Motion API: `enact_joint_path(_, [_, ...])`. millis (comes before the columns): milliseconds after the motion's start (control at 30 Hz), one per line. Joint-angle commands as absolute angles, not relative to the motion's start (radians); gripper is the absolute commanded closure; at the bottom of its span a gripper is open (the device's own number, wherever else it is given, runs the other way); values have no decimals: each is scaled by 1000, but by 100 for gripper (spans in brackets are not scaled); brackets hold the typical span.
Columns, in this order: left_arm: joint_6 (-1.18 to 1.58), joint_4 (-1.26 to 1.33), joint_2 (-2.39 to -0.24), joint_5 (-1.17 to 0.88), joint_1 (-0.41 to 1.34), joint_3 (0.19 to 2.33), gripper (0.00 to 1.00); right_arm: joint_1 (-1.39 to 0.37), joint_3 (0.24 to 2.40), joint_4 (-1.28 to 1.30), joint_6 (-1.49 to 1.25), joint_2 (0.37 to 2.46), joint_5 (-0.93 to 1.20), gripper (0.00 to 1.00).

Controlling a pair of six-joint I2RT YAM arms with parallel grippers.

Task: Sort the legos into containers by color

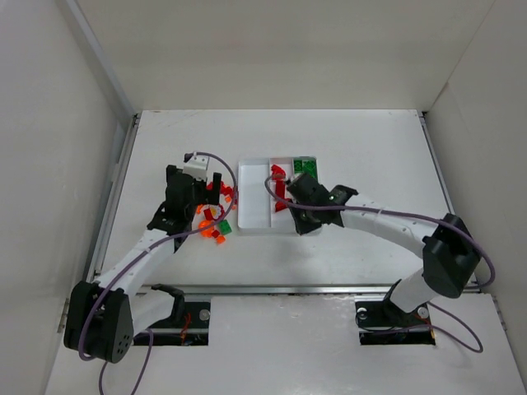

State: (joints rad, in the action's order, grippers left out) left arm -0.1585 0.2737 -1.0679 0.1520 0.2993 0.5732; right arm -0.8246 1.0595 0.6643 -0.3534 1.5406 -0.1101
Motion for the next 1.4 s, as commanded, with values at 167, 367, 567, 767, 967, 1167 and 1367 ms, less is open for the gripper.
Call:
enact_joint_path(167, [58,321,-1019,291,284,503,0,-740,1549,552,-281,1787,-198,100])
enact_joint_path(367, [77,321,-988,272,273,485,0,-585,1888,611,-281,2063,-163,100])
enact_joint_path(567, [11,302,-979,175,250,463,3,-551,2014,661,-256,2192,-111,81])
enact_joint_path(767, [-273,287,-989,-140,227,442,18,-551,1982,612,-227,2201,-49,78])
enact_joint_path(967, [-564,125,-1089,-245,204,521,23,-551,1991,624,-193,2188,17,26])
enact_joint_path(1167, [-895,-93,-1193,-330,181,653,24,-551,1970,597,-163,2120,74,15])
enact_joint_path(1367, [-1035,-228,-1310,-319,181,734,27,-551,1901,574,-141,2062,83,15])
